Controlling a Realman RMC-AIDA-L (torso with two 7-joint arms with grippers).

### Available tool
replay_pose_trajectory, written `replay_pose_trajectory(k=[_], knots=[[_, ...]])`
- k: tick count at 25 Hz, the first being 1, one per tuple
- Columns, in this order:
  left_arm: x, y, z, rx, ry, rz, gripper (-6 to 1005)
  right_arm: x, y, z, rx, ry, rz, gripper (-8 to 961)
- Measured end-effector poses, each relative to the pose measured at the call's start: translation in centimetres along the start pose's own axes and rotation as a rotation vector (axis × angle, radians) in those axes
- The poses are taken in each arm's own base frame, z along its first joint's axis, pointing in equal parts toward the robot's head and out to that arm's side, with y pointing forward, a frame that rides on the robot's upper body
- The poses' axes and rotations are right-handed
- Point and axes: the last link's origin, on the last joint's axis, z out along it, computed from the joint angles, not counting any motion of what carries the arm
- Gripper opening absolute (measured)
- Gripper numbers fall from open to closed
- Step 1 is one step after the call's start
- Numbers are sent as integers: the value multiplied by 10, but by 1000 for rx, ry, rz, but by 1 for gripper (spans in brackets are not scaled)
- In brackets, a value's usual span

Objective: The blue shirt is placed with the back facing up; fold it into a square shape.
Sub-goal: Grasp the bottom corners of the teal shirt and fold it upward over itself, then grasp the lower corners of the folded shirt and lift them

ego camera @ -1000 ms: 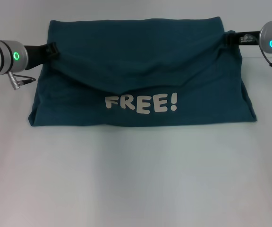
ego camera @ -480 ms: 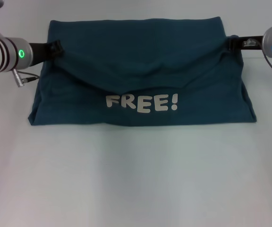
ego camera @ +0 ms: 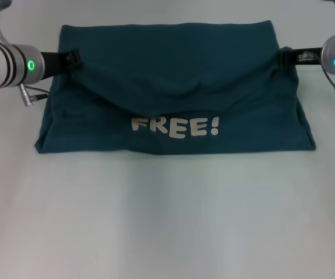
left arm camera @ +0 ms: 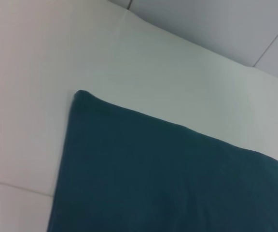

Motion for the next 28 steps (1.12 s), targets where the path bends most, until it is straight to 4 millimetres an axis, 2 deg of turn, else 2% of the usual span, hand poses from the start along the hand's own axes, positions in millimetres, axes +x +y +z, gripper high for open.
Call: replay_pose_trajectory(k=[4,8,11,15,18,21,24,26,27,28], knots=[[-4,-10,-2,13,1,-40,170,5,-7,-2,6,33,12,206],[-6,-36,-13,29,21,-141,224,9,-28,-13,-8,43,108,237],[-12,-60,-29,9,39,-240,325,18,-50,-30,-67,48,247,305],[-22,-82,-55,-82,59,-334,435,42,-73,-61,-202,56,395,397],[-37,-90,-70,-171,49,-353,500,66,-72,-86,-370,69,451,465],[-53,-96,-83,-248,26,-341,565,94,-66,-110,-526,69,477,707],[-69,-102,-95,-304,-20,-351,630,119,-63,-131,-628,32,530,820],[-74,-105,-97,-303,-27,-357,713,129,-63,-139,-657,8,558,896],[-78,-107,-98,-300,-29,-358,755,133,-64,-142,-660,-1,567,906],[-81,-108,-98,-301,-30,-342,754,137,-64,-143,-662,-5,571,915]])
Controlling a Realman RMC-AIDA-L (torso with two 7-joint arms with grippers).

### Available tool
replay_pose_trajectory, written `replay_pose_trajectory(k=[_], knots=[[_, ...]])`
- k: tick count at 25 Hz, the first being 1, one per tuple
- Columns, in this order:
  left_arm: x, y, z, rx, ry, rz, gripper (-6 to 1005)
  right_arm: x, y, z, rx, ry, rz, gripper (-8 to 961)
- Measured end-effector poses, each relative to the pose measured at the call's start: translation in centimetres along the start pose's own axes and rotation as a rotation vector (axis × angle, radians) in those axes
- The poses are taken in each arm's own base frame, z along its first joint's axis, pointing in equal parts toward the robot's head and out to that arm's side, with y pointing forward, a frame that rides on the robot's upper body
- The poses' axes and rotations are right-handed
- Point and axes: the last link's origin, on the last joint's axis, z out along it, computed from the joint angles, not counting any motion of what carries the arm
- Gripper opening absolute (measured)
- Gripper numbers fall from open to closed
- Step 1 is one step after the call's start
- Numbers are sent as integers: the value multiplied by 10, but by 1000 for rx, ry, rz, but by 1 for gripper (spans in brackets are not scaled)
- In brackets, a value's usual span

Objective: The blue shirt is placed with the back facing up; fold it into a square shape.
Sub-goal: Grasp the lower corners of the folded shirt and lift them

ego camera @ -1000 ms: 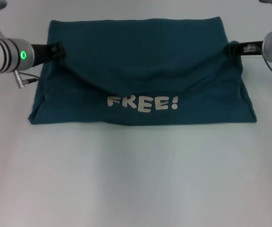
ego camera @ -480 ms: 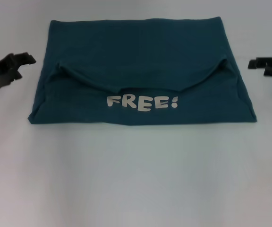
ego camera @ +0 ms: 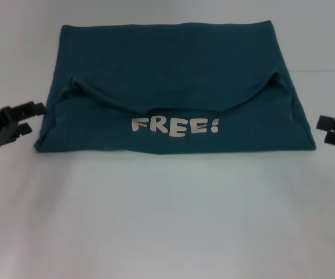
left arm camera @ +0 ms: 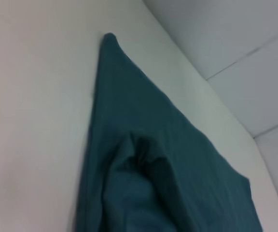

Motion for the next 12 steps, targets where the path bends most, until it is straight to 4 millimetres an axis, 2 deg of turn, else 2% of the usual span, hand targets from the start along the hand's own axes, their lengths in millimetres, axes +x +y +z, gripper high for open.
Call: replay_pose_trajectory(k=[5,12], knots=[[-15,-3,11,7,-20,241,751,1,-3,0,8,-14,-14,943],[-18,-10,27,92,-5,237,750,-6,2,7,-2,-7,-46,938]])
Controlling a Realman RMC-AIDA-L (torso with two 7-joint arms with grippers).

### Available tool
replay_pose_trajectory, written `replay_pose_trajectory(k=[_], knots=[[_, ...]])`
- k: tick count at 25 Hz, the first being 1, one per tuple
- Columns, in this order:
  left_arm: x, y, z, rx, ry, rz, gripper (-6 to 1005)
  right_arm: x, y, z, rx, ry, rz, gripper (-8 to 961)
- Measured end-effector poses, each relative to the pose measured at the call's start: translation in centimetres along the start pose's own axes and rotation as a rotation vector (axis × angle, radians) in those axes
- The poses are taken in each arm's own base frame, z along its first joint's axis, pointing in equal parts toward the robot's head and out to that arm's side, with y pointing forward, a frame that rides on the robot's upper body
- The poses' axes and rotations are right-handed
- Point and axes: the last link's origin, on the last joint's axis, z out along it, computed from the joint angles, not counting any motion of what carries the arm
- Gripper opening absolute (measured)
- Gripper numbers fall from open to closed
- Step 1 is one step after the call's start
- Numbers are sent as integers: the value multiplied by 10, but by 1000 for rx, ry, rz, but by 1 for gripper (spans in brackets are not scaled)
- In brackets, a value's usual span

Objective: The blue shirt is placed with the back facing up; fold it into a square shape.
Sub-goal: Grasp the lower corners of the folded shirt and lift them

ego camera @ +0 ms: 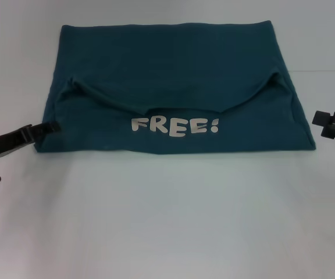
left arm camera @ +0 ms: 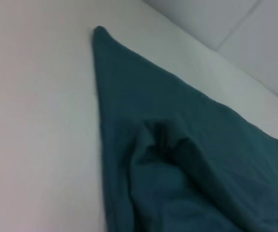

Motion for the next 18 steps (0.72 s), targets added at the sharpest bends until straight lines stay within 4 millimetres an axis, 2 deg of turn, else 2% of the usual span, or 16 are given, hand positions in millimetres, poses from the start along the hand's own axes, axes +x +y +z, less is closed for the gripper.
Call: replay_pose_trajectory(k=[3,6,9,11,14,18], knots=[[3,-4,0,27,21,-95,751,0,0,0,-2,-2,4,936],[4,-12,-7,41,34,-297,751,0,0,0,-1,-5,7,934],[0,-17,-14,55,-7,-476,751,-1,-1,-1,2,-8,11,931],[-1,-17,-16,60,-27,-524,750,-2,-1,-2,3,-13,12,930],[4,-12,-14,49,-32,-478,750,-3,-3,-3,14,-21,9,928],[16,3,-5,8,-17,-193,750,-4,-6,-2,38,-29,6,925]])
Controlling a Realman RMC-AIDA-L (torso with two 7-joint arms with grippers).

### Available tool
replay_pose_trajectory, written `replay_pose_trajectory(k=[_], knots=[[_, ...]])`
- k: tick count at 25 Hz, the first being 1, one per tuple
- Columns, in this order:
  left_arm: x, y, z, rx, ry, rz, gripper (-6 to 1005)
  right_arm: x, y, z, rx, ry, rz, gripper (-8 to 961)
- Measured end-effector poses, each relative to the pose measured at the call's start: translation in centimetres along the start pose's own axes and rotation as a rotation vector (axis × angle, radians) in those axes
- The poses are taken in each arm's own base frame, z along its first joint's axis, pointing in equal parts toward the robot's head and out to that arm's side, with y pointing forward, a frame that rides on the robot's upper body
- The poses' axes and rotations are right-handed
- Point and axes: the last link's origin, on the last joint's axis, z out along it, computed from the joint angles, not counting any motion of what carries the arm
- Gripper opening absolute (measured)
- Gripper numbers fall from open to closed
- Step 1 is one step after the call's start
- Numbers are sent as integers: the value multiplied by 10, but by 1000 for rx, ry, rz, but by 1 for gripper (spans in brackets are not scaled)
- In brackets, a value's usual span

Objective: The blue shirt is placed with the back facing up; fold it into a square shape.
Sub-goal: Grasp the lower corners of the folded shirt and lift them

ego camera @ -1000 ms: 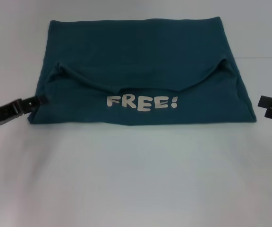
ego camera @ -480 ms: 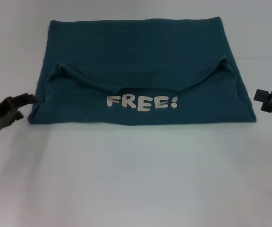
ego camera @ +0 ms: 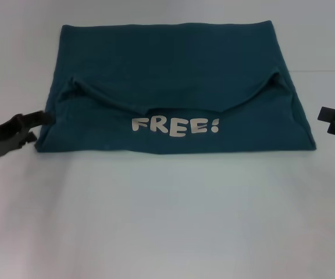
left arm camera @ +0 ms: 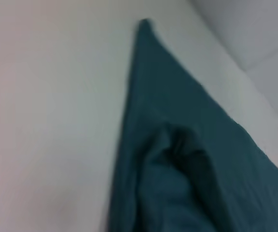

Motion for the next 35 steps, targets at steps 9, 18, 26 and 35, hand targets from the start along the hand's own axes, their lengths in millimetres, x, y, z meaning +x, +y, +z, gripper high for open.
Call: replay_pose_trajectory(k=[9,18,26,35], knots=[[4,4,9,26,-24,210,751,0,-1,0,4,-2,-1,919],[-6,7,24,64,-60,284,750,0,-3,-2,16,-4,0,913],[-7,7,30,98,-64,317,750,3,-5,-4,22,-3,8,907],[-8,5,29,101,-62,305,751,4,-5,-5,23,-3,9,901]])
